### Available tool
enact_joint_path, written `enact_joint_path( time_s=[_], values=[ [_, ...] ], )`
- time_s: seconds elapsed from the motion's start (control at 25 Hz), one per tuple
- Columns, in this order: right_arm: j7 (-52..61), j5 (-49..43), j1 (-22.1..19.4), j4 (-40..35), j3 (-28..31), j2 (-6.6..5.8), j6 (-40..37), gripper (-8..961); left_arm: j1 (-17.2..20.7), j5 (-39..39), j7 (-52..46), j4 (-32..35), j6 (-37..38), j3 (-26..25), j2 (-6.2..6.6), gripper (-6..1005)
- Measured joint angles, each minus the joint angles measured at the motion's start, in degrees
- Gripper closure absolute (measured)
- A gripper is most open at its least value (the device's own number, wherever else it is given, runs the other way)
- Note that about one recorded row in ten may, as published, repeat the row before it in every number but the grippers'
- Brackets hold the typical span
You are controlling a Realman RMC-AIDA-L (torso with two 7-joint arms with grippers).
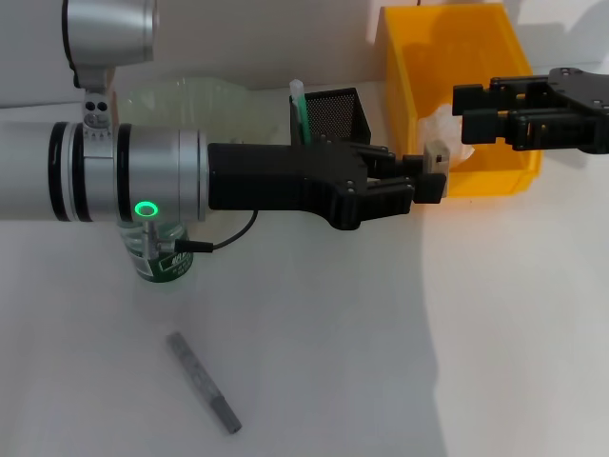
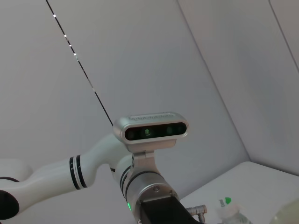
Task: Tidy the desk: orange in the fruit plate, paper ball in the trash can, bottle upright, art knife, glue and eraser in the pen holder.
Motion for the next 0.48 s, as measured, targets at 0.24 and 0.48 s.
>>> enact_joint_path(
  time_s=[0.24,0.48],
  values=[
    [-0.03,0.18,-0.8,-0.78,1.94,0.04,0.21,331,0.5,-0.09,2.87,0.01,-1.7,-0.98,-0.14,670],
    [-5.47,0.2,-8.51,-0.97,11.02,0.1,0.63,331,-0.02,-0.29,6.56,0.06,-9.38,-1.95,-0.47,666]
  ],
)
